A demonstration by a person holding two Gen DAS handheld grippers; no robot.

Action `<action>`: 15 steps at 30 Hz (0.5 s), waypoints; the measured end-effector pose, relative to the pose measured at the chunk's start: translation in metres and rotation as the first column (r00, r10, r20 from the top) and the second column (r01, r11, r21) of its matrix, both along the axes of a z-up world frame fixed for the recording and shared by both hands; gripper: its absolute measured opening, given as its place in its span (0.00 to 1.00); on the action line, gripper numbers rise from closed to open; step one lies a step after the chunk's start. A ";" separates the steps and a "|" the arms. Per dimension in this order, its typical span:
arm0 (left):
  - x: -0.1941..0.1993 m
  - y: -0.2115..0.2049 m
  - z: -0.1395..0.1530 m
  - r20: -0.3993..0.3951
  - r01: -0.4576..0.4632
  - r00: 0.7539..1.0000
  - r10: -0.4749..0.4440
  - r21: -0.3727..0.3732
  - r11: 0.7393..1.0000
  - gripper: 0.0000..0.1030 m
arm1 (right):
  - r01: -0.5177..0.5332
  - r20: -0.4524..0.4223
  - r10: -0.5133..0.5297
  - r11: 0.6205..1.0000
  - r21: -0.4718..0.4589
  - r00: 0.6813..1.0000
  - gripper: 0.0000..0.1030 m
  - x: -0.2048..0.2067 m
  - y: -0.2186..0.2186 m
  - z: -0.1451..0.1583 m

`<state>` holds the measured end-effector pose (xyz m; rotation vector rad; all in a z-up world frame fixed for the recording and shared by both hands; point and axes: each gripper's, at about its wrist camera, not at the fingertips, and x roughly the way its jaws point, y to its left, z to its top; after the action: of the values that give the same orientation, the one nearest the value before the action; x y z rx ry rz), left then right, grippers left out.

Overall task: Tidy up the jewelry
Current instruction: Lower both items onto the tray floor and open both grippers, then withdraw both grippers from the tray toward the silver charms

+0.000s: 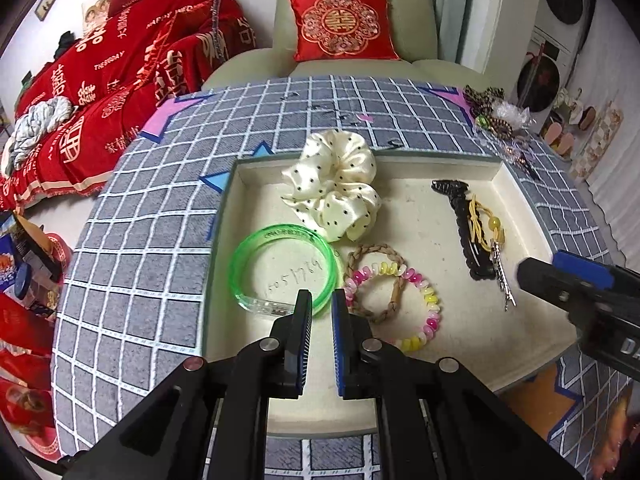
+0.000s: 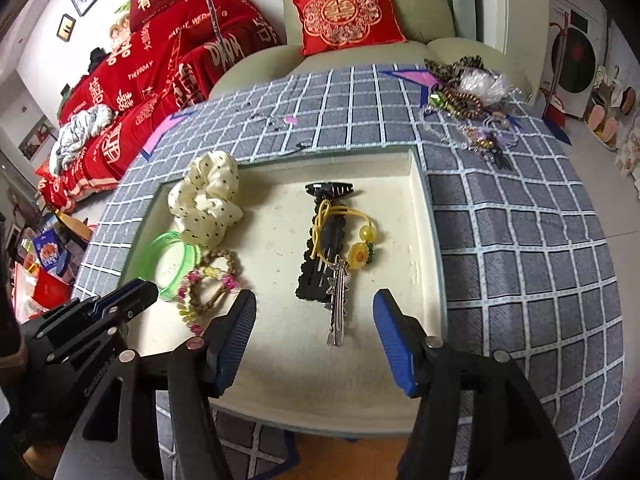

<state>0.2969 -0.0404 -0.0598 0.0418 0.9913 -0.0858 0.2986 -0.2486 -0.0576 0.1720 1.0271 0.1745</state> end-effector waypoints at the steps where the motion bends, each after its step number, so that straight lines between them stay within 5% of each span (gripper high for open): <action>1: -0.003 0.001 0.003 0.008 -0.005 1.000 0.005 0.004 1.000 0.17 | 0.001 0.006 -0.001 1.000 0.003 1.000 0.68 -0.003 -0.001 0.004; 9: -0.025 0.013 0.021 0.036 -0.009 0.999 0.010 -0.022 1.000 0.18 | 0.007 0.058 -0.008 1.000 0.029 0.998 0.79 -0.031 -0.009 0.033; 10: -0.028 0.015 0.023 0.041 -0.011 0.999 0.012 -0.022 1.000 0.35 | 0.006 0.065 -0.008 0.999 0.031 0.998 0.79 -0.035 -0.010 0.036; 11: -0.033 0.017 0.025 0.043 -0.016 0.999 0.018 -0.024 1.000 0.91 | 0.005 0.071 -0.007 0.999 0.032 0.997 0.79 -0.040 -0.011 0.039; 12: -0.039 0.020 0.027 0.053 -0.031 0.998 0.032 -0.029 0.999 1.00 | 0.005 0.076 -0.007 0.999 0.033 0.997 0.79 -0.045 -0.012 0.042; 15: -0.057 0.024 0.034 0.100 -0.026 0.995 0.030 -0.038 0.999 1.00 | 0.006 0.086 -0.009 0.999 0.044 0.996 0.79 -0.064 -0.014 0.049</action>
<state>0.2399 -0.0164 -0.0263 -0.0008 0.8888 -0.0754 0.2348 -0.2624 -0.0088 0.2061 0.9367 0.1960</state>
